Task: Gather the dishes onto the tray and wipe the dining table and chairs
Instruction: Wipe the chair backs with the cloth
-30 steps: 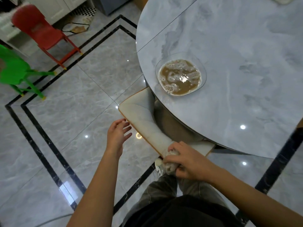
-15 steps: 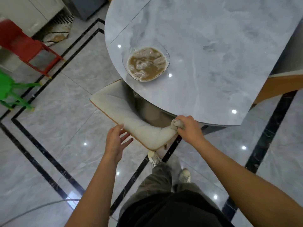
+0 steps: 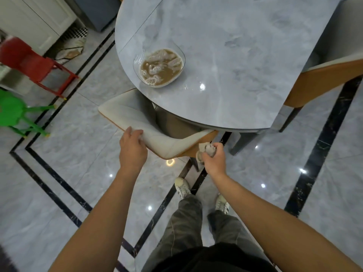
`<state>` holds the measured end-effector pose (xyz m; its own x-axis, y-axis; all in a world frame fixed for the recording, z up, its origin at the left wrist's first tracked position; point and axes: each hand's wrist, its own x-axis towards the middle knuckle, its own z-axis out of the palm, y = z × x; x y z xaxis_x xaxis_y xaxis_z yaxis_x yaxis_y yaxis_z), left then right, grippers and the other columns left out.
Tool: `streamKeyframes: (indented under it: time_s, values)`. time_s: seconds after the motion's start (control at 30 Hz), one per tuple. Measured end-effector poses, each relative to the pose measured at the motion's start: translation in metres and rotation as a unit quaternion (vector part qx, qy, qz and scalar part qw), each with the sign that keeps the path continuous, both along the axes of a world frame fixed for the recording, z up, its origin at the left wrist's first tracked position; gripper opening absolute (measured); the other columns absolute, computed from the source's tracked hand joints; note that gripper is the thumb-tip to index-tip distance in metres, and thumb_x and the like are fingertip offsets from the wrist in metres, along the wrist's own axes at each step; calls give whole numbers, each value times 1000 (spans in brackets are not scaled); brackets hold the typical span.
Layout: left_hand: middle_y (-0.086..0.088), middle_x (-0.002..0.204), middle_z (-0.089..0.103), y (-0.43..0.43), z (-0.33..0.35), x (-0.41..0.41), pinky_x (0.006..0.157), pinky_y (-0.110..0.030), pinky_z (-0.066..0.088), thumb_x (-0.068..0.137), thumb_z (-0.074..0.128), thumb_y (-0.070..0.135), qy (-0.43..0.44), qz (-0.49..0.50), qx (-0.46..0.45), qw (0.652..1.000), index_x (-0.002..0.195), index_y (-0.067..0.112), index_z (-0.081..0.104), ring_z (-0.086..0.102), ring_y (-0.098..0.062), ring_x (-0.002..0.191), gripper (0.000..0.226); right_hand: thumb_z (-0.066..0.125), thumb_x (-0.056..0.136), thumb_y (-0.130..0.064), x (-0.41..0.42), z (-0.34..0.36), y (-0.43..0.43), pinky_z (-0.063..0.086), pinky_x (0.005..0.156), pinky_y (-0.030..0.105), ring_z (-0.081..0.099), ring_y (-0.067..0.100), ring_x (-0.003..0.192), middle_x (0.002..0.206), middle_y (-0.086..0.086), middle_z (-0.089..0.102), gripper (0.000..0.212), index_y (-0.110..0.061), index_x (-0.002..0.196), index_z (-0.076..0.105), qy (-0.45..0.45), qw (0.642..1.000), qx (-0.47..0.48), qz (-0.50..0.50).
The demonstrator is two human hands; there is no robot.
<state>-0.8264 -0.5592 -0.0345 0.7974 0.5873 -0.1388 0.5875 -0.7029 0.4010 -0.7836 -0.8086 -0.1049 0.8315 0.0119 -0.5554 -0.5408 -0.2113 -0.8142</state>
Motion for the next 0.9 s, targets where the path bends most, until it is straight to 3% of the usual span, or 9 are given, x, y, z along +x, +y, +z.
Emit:
streamKeyframes:
  time_s: [0.23,0.33,0.5,0.7,0.83,0.9]
  values:
    - [-12,164,36,9,-3,-3,101,-55,50,107,46,23,62,-49,71,994,140,18,59,37,-32,149,35,59,95,-4,32,-33,34,56,93,48,59,25,96,113,9,61,26,-24,108,46,146,980,52,-121]
    - [-13,158,43,14,-2,-3,100,-56,50,106,49,24,60,-77,88,991,135,19,61,42,-36,143,32,57,96,0,28,-35,47,59,90,52,64,30,101,115,13,62,29,-26,104,47,168,966,99,-167]
    - [-15,144,53,32,-4,-10,104,-53,46,103,54,27,18,-138,117,983,128,20,66,46,-37,136,29,55,97,1,5,-23,63,54,64,35,66,28,94,110,10,63,33,-26,116,49,168,953,142,-207]
    - [-11,137,51,56,-1,-15,108,-49,39,105,52,34,2,-211,83,974,130,24,66,46,-33,131,31,50,95,8,-25,-7,90,58,83,49,62,31,98,115,15,60,35,-26,104,48,131,954,136,-234]
    - [-7,147,47,78,7,-18,112,-48,35,106,50,39,20,-269,50,962,142,29,58,41,-29,139,38,51,95,11,-45,9,109,55,74,44,62,29,92,110,13,61,36,-24,101,47,102,947,148,-267]
    - [-5,156,41,90,11,-19,115,-49,34,107,47,43,36,-295,18,955,151,28,49,37,-27,145,47,51,95,10,-55,15,120,54,79,45,62,27,91,108,11,60,34,-22,105,47,91,944,144,-284]
